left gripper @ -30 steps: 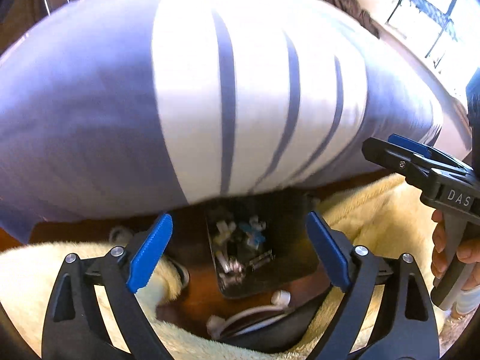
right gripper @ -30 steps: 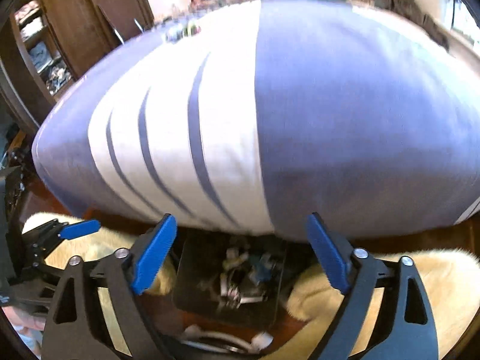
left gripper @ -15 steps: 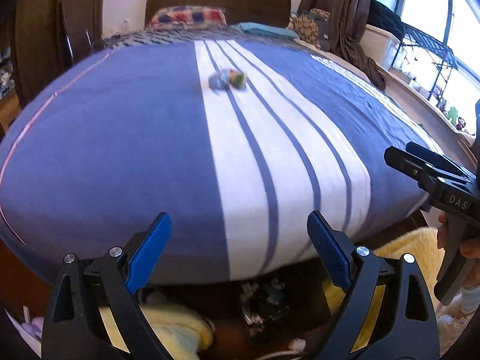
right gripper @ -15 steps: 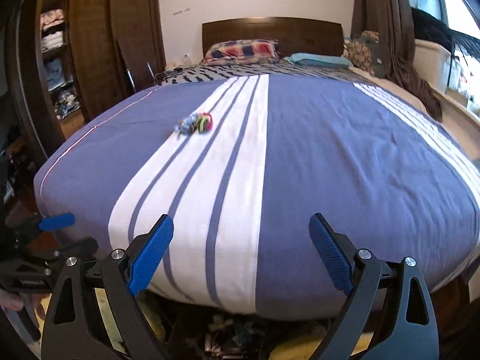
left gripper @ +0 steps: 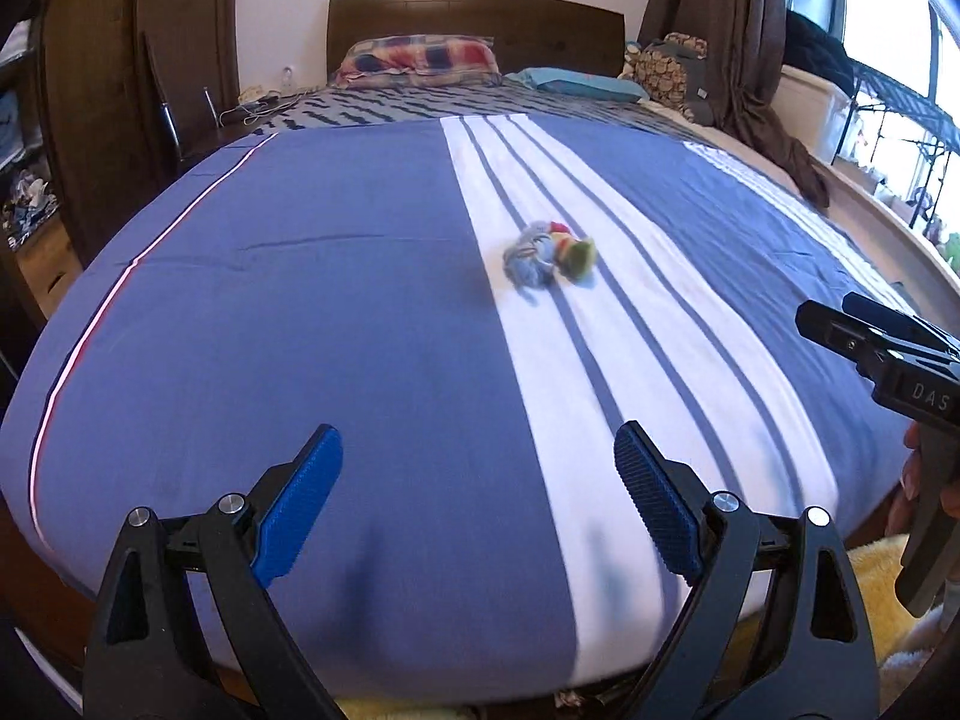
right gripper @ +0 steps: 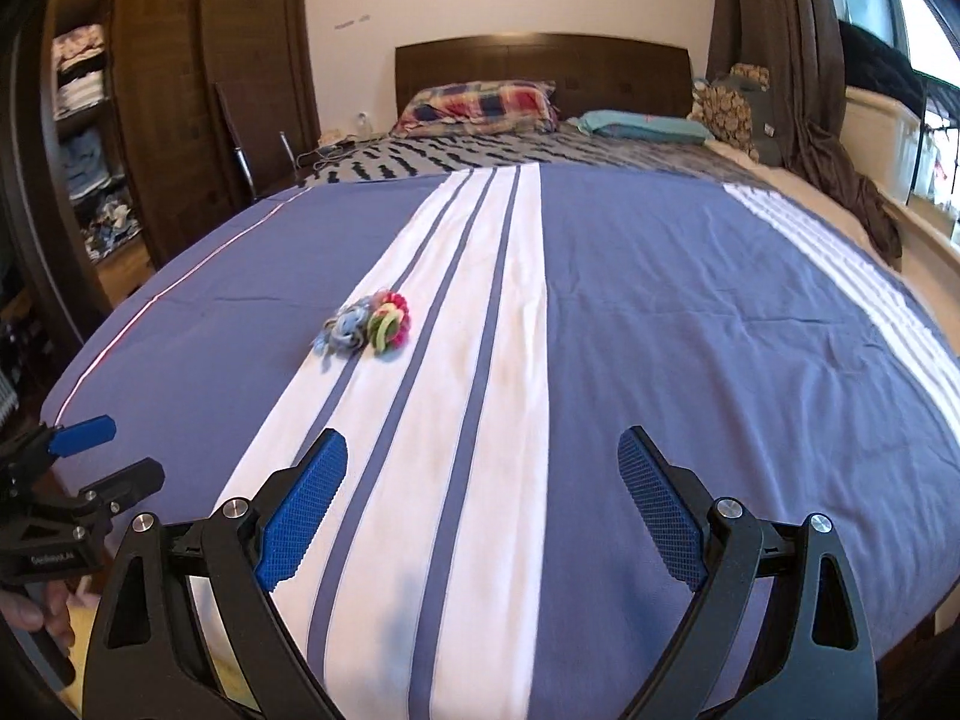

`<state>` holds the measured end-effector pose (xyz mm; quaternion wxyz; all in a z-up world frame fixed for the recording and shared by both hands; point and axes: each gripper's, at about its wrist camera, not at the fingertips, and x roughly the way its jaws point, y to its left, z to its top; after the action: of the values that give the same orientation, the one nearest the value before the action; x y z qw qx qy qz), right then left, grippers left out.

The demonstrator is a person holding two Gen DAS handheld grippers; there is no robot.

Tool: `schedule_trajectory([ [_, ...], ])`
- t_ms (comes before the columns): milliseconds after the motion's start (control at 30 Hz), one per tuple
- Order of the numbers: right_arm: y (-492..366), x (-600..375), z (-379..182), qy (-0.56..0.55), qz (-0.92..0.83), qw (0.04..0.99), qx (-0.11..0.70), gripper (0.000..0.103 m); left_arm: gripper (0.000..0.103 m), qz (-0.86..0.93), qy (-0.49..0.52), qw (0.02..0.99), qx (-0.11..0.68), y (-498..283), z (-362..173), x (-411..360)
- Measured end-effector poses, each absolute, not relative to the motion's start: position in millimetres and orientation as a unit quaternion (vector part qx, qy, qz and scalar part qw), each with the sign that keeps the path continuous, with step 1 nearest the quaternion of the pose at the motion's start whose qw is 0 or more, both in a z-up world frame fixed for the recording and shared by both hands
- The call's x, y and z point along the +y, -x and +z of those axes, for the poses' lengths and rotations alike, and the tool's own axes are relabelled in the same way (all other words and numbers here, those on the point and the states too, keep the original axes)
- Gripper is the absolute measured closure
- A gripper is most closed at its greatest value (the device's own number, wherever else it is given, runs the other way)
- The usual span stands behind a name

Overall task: Collect trash
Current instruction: 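Move both open tools back toward the two toys on the bed, then grasp the grey rope toy with the left tool while the right tool grasps the knotted toy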

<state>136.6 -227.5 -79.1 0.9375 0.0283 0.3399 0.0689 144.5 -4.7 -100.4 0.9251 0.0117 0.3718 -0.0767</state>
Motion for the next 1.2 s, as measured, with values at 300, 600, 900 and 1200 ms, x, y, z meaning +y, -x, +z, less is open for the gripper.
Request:
schedule_trajectory([
  [300,-201.3,-202.0,-93.1,-0.023,0.082,0.928,0.362,0.012,0.017,-0.082,-0.008,0.914,0.397,-201.4,-119.2,-6.1],
  [600,-255.2,-164.9,-105.7,-0.033,0.132,0.909,0.394,0.042,0.020,-0.091,-0.009,0.907,0.411,-243.7,-131.6,-11.5],
  [900,-287.2,-148.2,-125.1,-0.046,0.165,0.883,0.437,0.059,0.023,-0.101,-0.011,0.905,0.413,-260.1,-132.6,-15.4],
  [1200,-283.5,-158.7,-119.6,-0.042,0.165,0.887,0.430,0.078,0.024,-0.111,-0.013,0.904,0.413,-266.5,-131.1,-27.7],
])
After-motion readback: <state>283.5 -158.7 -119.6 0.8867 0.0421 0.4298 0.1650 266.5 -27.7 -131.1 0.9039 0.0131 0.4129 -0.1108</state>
